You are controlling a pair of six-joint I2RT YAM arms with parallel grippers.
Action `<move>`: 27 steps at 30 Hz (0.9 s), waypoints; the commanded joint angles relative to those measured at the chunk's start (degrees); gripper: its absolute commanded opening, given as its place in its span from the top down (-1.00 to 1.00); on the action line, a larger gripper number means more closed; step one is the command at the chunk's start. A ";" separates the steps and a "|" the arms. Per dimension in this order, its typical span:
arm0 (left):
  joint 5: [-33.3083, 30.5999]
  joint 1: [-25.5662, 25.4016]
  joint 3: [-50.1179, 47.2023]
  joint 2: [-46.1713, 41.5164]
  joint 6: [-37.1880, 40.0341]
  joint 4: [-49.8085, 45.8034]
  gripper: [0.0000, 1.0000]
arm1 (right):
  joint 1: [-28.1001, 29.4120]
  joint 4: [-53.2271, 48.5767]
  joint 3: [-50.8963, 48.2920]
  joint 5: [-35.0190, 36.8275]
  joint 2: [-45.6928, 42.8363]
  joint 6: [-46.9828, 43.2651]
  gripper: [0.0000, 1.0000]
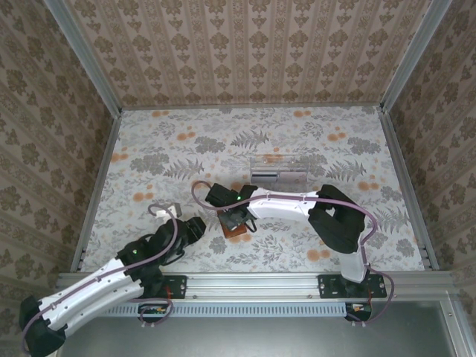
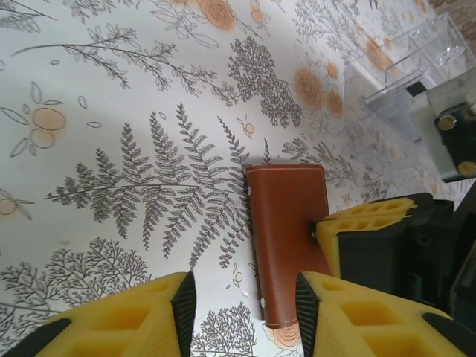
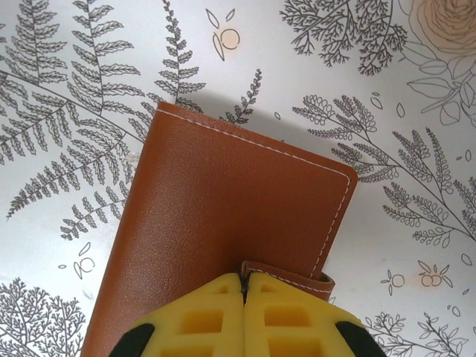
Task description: Take the credit cards out of the card holder
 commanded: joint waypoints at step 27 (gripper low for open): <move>5.99 0.28 7.19 26.57 1.22 17.61 0.67 | -10.98 18.51 -18.38 -23.73 -20.22 14.03 1.00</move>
